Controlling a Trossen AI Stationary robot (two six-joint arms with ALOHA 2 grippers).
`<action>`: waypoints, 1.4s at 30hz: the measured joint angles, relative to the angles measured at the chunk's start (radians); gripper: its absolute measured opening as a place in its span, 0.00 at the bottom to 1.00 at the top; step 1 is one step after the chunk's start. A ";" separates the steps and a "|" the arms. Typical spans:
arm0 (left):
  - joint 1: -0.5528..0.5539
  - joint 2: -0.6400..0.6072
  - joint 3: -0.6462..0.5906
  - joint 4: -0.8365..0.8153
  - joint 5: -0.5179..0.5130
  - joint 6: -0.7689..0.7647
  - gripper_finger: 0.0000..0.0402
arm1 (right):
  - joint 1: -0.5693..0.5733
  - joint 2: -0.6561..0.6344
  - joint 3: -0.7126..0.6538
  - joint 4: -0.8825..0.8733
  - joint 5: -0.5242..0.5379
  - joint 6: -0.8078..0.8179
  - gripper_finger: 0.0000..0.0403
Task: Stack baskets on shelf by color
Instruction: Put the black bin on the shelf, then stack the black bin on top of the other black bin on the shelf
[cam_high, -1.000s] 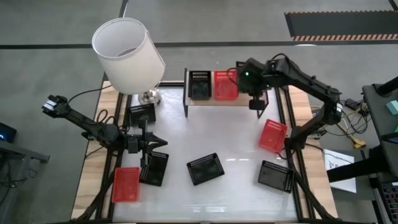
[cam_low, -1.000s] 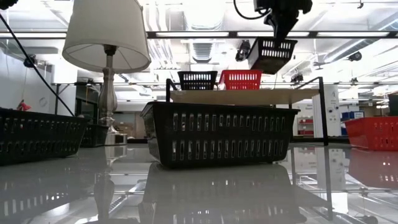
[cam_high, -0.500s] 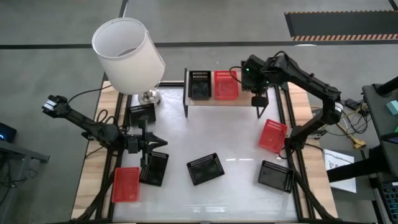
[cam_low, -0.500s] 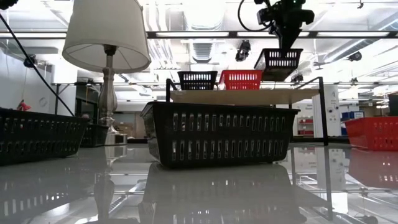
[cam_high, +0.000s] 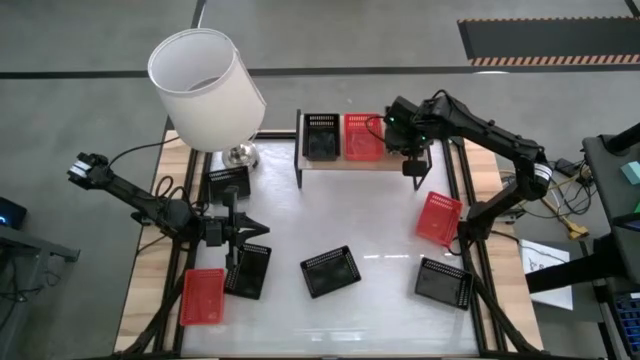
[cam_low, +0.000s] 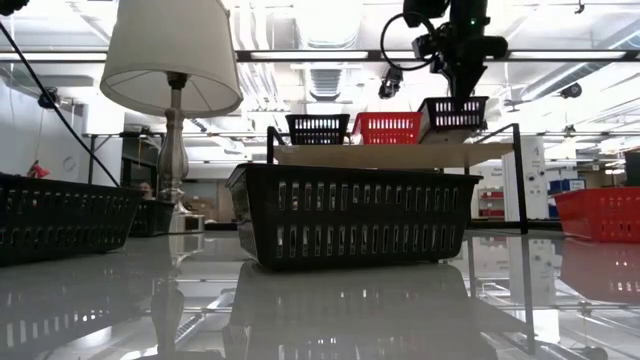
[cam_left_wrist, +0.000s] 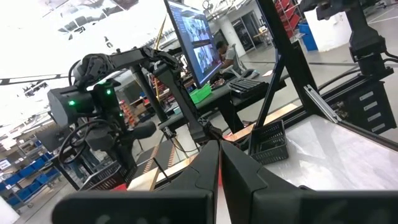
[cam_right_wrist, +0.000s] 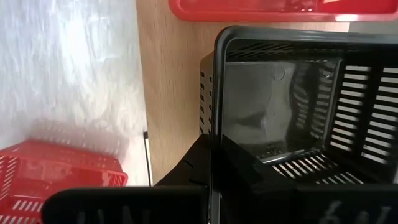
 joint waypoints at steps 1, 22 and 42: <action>0.000 0.000 0.000 0.000 0.000 0.000 0.00 | 0.000 0.000 -0.002 0.000 0.000 0.006 0.02; 0.000 0.000 0.000 0.000 0.000 0.000 0.00 | 0.000 0.000 -0.067 0.008 -0.025 0.028 0.02; 0.000 0.000 0.000 0.000 0.000 0.000 0.00 | 0.000 0.000 -0.067 0.000 0.062 0.051 0.24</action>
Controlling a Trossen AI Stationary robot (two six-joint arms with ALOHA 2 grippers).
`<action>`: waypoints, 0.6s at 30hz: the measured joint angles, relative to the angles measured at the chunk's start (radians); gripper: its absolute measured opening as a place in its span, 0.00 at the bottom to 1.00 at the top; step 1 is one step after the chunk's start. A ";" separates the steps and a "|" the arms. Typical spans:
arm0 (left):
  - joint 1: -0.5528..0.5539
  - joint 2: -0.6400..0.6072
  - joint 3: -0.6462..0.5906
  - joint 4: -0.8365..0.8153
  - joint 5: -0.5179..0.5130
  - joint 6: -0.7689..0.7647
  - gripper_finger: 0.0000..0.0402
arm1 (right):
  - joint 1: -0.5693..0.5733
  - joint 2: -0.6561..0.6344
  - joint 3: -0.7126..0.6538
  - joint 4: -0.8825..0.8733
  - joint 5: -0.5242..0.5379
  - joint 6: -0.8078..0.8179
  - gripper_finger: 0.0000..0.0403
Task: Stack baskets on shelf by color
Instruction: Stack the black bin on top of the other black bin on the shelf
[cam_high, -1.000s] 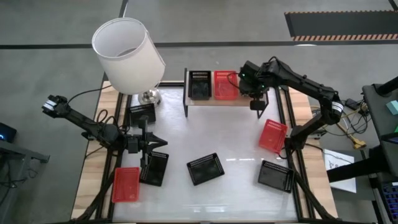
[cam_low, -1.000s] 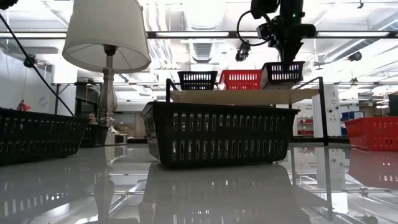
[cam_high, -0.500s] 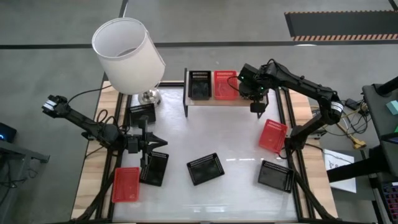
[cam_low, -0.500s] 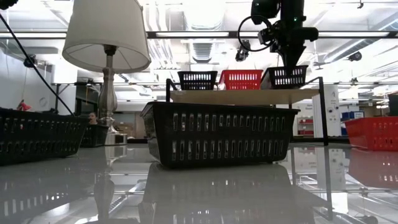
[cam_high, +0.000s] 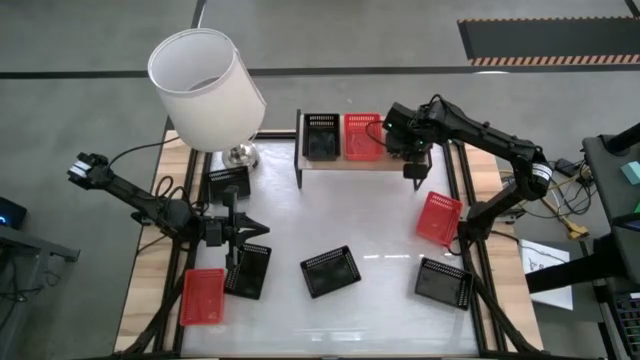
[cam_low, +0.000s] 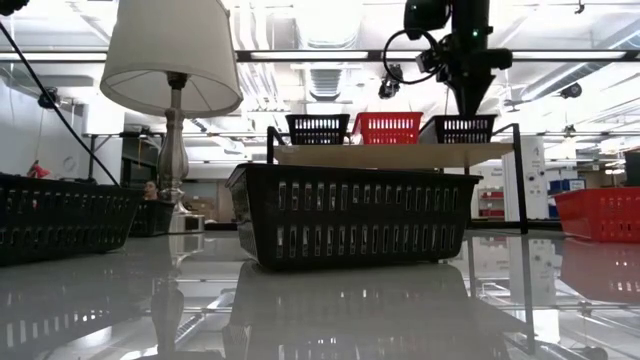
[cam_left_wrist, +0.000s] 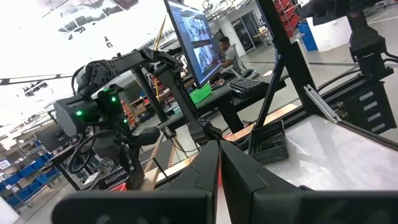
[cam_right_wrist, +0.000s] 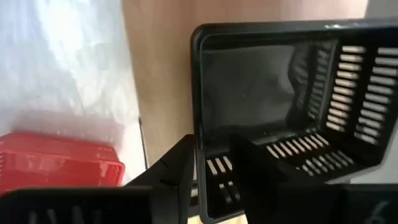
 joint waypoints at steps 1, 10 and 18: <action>0.000 0.000 0.000 0.000 0.000 0.000 0.00 | 0.000 0.000 0.000 -0.002 0.001 0.002 0.25; 0.000 0.000 0.000 0.000 0.000 0.000 0.00 | 0.000 -0.003 0.000 -0.017 -0.001 0.046 0.29; 0.000 0.000 0.000 0.000 0.000 0.000 0.00 | 0.016 -0.014 0.055 -0.115 -0.053 0.177 0.27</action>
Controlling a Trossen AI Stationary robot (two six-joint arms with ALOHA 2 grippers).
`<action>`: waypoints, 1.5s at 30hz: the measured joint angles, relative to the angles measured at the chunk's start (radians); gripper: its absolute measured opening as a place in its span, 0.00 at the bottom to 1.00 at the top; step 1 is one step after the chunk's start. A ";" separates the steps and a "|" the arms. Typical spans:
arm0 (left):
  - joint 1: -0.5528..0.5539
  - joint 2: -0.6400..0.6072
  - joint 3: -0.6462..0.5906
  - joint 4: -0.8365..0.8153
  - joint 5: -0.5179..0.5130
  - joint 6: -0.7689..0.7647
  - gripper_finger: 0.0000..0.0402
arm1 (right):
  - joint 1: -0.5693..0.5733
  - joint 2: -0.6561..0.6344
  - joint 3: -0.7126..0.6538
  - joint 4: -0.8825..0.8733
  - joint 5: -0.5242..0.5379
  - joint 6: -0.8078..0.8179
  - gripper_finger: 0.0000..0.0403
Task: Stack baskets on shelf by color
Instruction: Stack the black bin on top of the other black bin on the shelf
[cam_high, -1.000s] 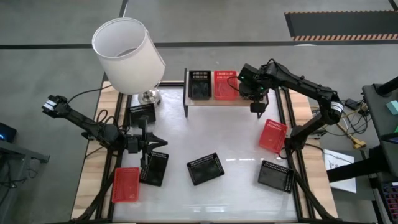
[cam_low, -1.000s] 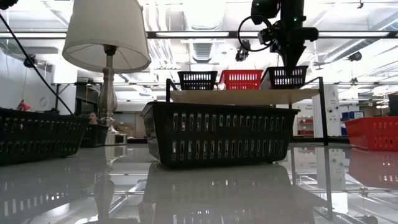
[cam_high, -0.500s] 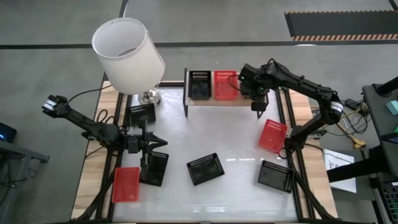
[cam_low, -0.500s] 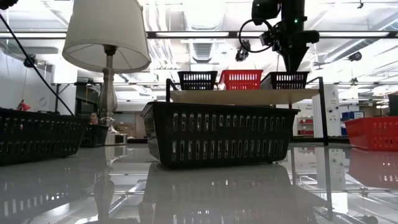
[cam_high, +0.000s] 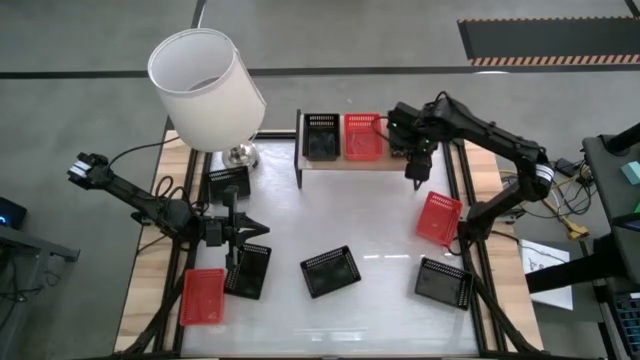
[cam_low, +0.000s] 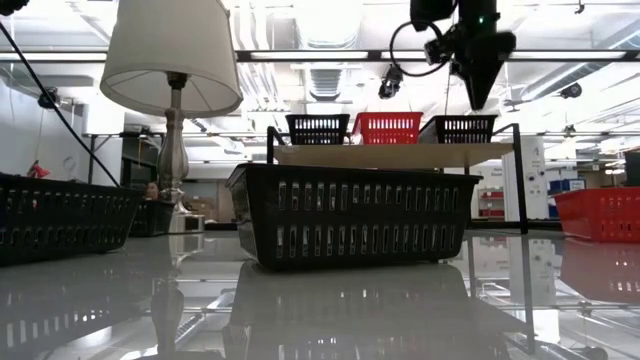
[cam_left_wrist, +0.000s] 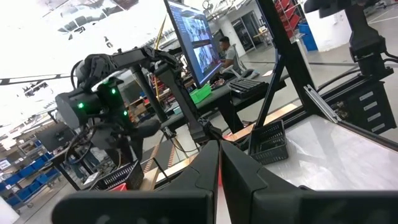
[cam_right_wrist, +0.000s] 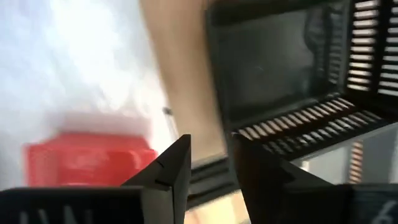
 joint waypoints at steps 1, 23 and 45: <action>0.000 0.000 0.000 0.000 0.000 0.000 0.00 | 0.008 -0.004 0.010 -0.001 -0.020 0.014 0.27; 0.000 0.000 0.000 0.002 0.000 -0.004 0.00 | 0.615 0.013 0.023 0.426 -0.110 0.101 0.26; 0.000 0.000 0.000 0.017 0.000 -0.004 0.00 | 0.781 0.384 0.023 0.375 -0.051 -0.742 0.42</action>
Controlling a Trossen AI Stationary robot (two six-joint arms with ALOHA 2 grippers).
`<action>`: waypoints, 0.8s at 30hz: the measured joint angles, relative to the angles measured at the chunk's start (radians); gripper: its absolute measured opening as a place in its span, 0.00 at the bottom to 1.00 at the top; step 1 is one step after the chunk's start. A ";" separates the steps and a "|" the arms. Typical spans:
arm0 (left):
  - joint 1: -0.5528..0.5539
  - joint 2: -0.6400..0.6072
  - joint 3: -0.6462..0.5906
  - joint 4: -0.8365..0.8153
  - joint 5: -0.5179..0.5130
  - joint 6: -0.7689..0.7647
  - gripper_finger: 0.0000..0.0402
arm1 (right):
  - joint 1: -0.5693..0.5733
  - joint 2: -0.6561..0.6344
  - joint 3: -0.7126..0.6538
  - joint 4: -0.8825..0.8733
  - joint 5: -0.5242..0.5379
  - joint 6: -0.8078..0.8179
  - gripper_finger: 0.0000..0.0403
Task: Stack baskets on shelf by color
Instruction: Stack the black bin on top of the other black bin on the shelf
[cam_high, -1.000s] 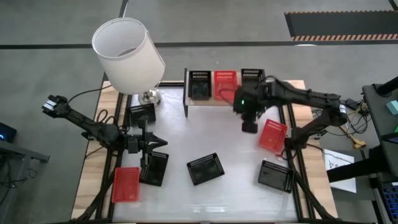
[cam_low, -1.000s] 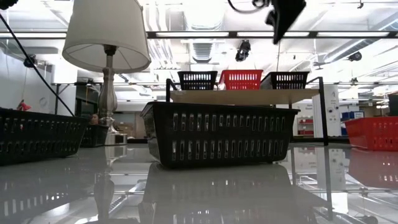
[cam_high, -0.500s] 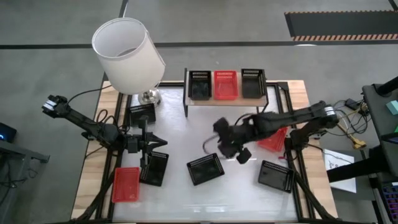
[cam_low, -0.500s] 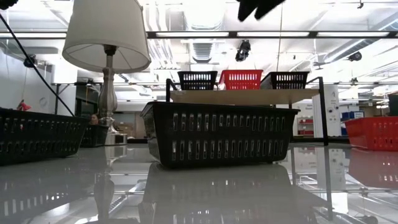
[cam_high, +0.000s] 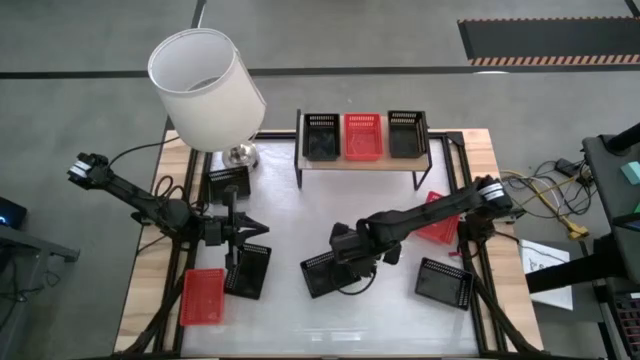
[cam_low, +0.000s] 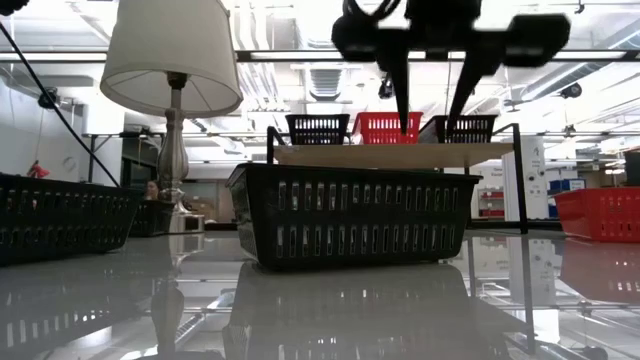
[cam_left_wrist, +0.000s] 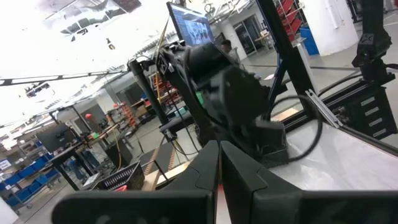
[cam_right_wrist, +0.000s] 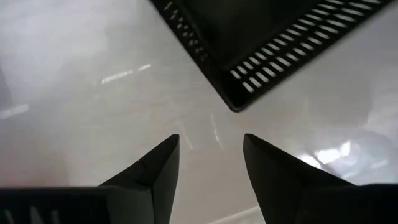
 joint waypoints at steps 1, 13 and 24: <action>0.000 0.000 0.000 0.000 0.000 0.000 0.00 | 0.000 0.010 0.000 0.002 0.000 -0.033 0.42; 0.000 0.000 0.000 0.000 0.000 0.000 0.00 | 0.000 0.078 0.000 0.082 -0.009 -0.207 0.35; 0.000 0.000 0.000 0.000 0.000 0.000 0.00 | 0.001 0.078 0.000 0.130 -0.062 -0.283 0.34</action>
